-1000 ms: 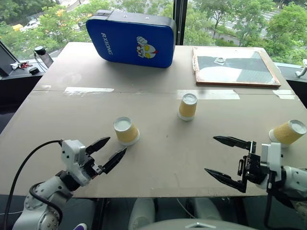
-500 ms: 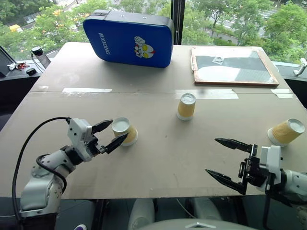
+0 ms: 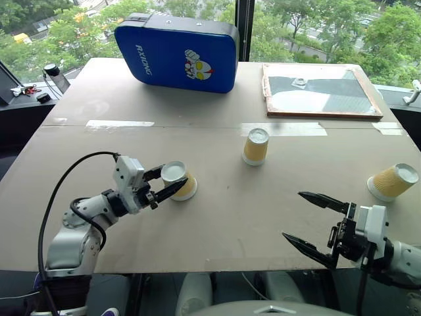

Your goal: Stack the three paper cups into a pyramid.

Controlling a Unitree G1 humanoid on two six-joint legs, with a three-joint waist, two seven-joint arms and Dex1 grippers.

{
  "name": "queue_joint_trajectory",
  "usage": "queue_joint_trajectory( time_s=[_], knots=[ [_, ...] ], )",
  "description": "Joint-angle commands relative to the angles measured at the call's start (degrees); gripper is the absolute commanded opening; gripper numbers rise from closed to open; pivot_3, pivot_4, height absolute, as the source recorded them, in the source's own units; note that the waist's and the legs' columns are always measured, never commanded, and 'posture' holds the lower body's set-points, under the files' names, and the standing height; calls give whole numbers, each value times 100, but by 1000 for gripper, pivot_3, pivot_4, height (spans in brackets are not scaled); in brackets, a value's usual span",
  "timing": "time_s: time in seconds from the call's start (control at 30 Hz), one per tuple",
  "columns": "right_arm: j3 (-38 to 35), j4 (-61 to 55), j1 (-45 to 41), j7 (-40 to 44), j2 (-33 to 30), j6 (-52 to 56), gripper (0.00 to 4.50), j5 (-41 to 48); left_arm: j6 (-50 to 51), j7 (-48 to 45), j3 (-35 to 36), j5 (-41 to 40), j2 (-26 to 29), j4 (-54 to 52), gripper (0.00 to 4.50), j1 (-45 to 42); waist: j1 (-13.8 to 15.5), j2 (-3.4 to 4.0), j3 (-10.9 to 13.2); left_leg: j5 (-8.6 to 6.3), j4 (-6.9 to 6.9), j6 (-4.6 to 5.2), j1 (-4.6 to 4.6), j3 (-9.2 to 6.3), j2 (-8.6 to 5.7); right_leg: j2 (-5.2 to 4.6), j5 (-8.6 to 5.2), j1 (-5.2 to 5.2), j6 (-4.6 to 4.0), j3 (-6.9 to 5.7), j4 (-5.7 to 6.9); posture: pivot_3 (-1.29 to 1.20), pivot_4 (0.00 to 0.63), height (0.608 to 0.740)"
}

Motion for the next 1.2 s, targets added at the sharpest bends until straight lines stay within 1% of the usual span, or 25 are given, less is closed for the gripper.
queue_joint_trajectory(
  time_s=[0.03,0.23,0.47,0.6,0.67,0.7,0.73,0.77,0.9,1.03,1.07,1.13,1.2],
  knots=[
    [-122,-210,78,-131,81,-163,4500,-56,28,-77,-242,17,-57,32,2444,-387,12,0,0,0,0,0,0,0,0,0,0,0,0,1,0,0,150,740],
    [-197,-332,329,-402,252,-274,4500,-281,8,19,-856,375,-416,617,2444,-1309,72,0,0,0,7,0,-6,9,-5,4,1,1,1,-4,0,0,150,740],
    [-233,-439,552,-661,413,-374,4500,-471,-417,-19,-1138,778,-762,1496,2444,-1908,51,2,1,0,11,0,-9,7,-2,15,1,0,1,-3,2,0,150,740],
    [-208,-442,566,-723,461,-380,4500,-532,-598,-157,-1189,887,-842,1820,2444,-2050,77,2,0,0,16,0,-10,10,-2,13,1,2,2,-2,2,0,150,740],
    [-227,-436,584,-809,514,-367,4500,-548,-567,-393,-1161,714,-830,1755,3464,-1978,87,2,0,0,17,0,-10,10,-2,13,1,2,2,-2,2,0,150,740],
    [-239,-429,588,-866,547,-355,4500,-566,-573,-401,-1116,680,-822,1713,3716,-1944,89,3,0,0,17,0,-10,9,-2,13,1,2,2,-3,2,0,150,740],
    [-248,-423,582,-929,583,-336,4500,-582,-567,-366,-1056,663,-814,1671,4174,-1917,88,3,1,0,17,0,-10,9,-2,13,1,2,2,-3,3,0,150,740],
    [-253,-416,566,-996,617,-319,4500,-600,-536,-311,-989,647,-798,1630,4428,-1895,87,3,1,0,16,0,-10,9,-2,13,1,2,2,-3,3,0,150,740],
    [-283,-355,450,-1247,747,-288,4500,-681,-139,-352,-656,234,-651,1211,4428,-1698,82,3,1,0,16,0,-12,6,0,13,1,0,2,-5,3,0,150,740],
    [-269,-110,-53,-1763,782,331,4500,-771,573,-614,-97,-513,-96,266,4428,-990,24,3,2,0,16,0,-12,-1,2,9,1,0,1,-3,4,0,150,740],
    [-279,-41,-191,-1868,796,424,4500,-808,640,-630,-32,-575,2,75,4428,-828,-27,2,2,0,16,0,-12,-3,3,8,1,-1,1,-3,4,0,150,740],
    [-251,117,-500,-2031,726,696,4500,-944,821,-763,50,-758,208,-325,4428,-427,-27,10,6,0,12,-1,-7,-6,3,0,1,-1,1,1,4,0,150,740],
    [-203,286,-794,-2152,686,881,4500,-1084,817,-803,129,-821,278,-551,4428,-136,1,14,8,0,12,0,-6,-5,2,-3,1,-1,1,1,4,0,150,740]
  ],
)
